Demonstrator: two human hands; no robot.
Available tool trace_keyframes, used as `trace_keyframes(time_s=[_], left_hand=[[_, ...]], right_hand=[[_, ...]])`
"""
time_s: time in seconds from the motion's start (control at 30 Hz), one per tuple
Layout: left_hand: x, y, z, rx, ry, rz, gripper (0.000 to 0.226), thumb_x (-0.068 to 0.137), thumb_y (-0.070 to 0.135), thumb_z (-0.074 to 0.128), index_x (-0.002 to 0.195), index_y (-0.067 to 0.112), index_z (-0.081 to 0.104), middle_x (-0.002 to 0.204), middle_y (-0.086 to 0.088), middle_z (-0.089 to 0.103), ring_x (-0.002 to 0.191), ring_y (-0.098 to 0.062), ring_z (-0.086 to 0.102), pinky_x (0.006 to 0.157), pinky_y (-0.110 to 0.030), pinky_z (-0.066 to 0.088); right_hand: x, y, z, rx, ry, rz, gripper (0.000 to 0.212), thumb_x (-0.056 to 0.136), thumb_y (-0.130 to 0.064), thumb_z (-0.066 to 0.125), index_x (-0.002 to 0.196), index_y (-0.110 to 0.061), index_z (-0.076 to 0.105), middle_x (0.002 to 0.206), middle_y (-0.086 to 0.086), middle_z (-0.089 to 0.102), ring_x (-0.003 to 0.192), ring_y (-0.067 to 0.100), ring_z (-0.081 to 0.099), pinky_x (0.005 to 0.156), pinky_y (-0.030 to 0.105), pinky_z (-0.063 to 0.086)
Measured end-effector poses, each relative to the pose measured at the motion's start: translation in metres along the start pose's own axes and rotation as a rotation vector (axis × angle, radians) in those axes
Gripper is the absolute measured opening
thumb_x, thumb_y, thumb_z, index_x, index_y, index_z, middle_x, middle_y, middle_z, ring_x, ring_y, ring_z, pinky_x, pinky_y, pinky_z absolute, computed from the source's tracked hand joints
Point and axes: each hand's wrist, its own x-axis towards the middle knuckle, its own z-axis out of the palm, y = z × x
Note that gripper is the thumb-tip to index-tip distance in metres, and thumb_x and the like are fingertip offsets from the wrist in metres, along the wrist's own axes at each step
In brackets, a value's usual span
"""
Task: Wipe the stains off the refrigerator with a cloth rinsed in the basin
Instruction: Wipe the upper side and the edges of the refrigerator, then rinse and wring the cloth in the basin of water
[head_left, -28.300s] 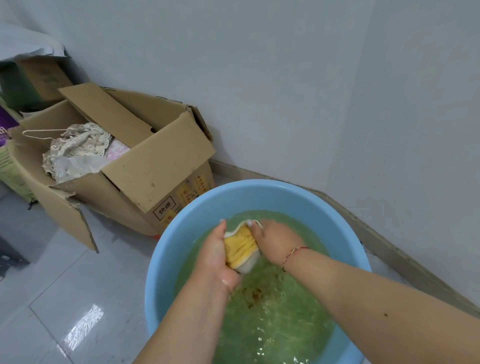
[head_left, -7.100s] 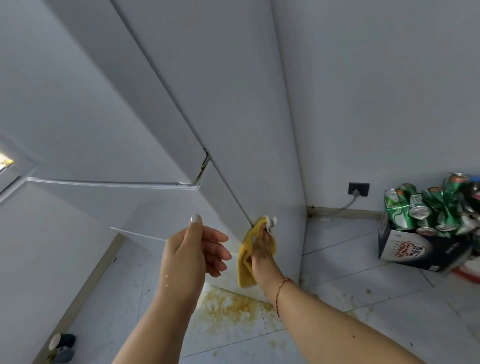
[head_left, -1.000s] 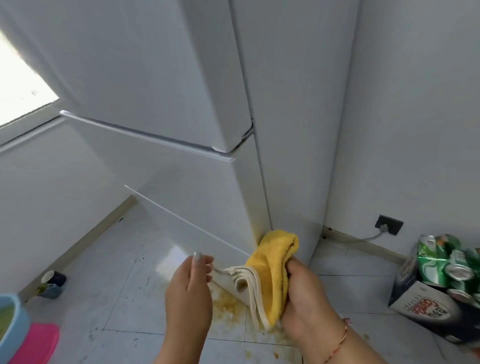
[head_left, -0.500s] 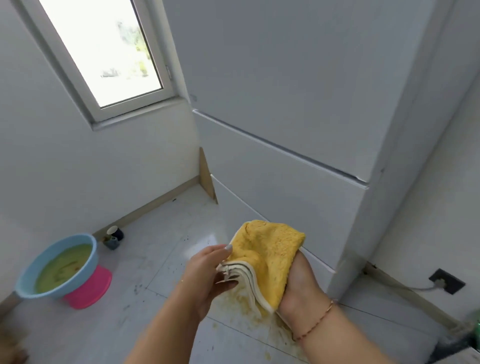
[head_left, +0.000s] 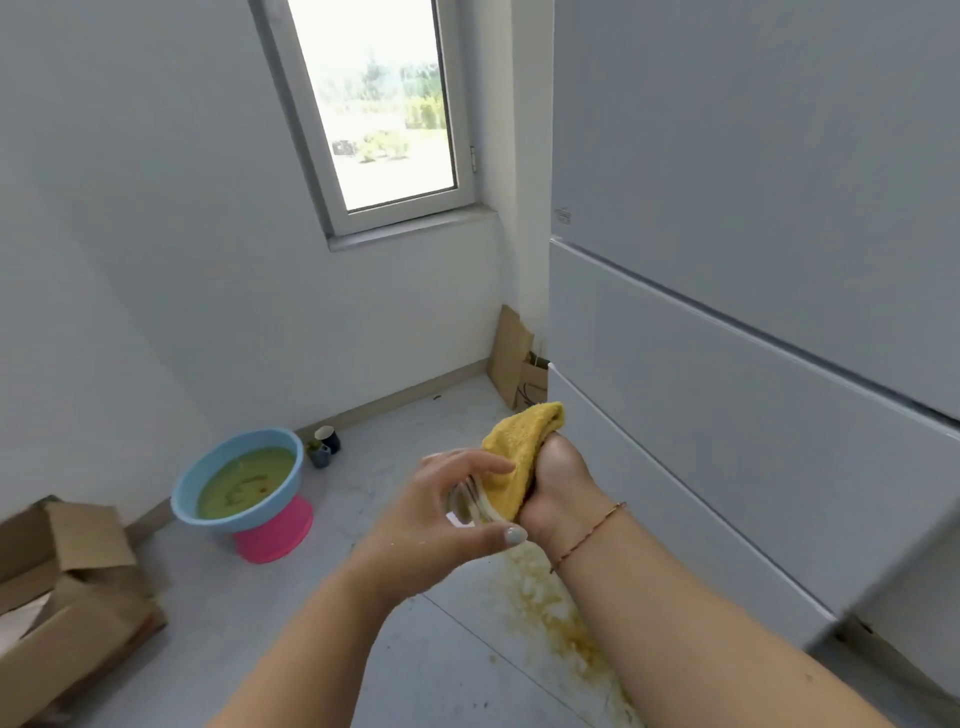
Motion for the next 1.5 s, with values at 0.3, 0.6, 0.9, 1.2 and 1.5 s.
trace_keyframes(time_s=[0.3,0.6,0.9,1.2,1.5], left_hand=[[0.009,-0.042,-0.07,-0.11,0.351,-0.149,0.021,0.093,0.032,0.059,0.085,0.013,0.063,0.074,-0.001,0.064,0.066,-0.01,0.058,0.066,-0.025,0.049],[0.065,-0.112,-0.173,-0.62,0.81,-0.394,0.029,0.102,0.03,0.042,0.099,0.005,0.057,0.091,-0.021,0.067,0.082,-0.035,0.066,0.068,-0.043,0.056],[0.091,-0.188,-0.271,-0.988,0.948,-0.398,0.012,0.085,-0.012,0.054,0.094,-0.008,0.061,0.068,-0.014,0.07,0.059,-0.022,0.07,0.054,-0.028,0.058],[0.073,-0.306,-0.388,-0.686,1.135,-0.588,0.017,0.094,0.008,0.058,0.111,0.006,0.061,0.102,-0.014,0.068,0.093,-0.029,0.066,0.087,-0.05,0.053],[0.093,-0.421,-0.513,-0.611,1.047,-0.707,0.023,0.092,0.015,0.062,0.115,0.012,0.061,0.106,-0.01,0.069,0.098,-0.031,0.066,0.087,-0.054,0.053]], right_hand=[[0.05,0.023,0.073,-0.193,-0.009,0.182,0.081,0.091,-0.067,0.029,0.099,0.001,0.073,0.109,0.025,0.066,0.097,0.038,0.065,0.087,0.05,0.05],[0.155,0.018,0.15,-0.392,-0.15,0.314,0.049,0.094,-0.043,0.045,0.12,-0.004,0.059,0.1,0.021,0.07,0.082,0.034,0.07,0.074,0.041,0.057],[0.285,0.032,0.211,-0.489,-0.119,0.336,0.007,0.088,0.008,0.049,0.093,0.006,0.054,0.081,0.017,0.058,0.07,0.028,0.061,0.066,0.037,0.059],[0.413,0.091,0.274,-0.471,0.001,0.316,0.008,0.088,0.01,0.049,0.087,0.004,0.054,0.081,0.013,0.056,0.071,0.025,0.059,0.064,0.033,0.058],[0.539,0.148,0.324,-0.529,0.17,0.202,0.01,0.091,0.01,0.05,0.101,0.01,0.054,0.087,0.019,0.058,0.075,0.028,0.058,0.085,0.039,0.049]])
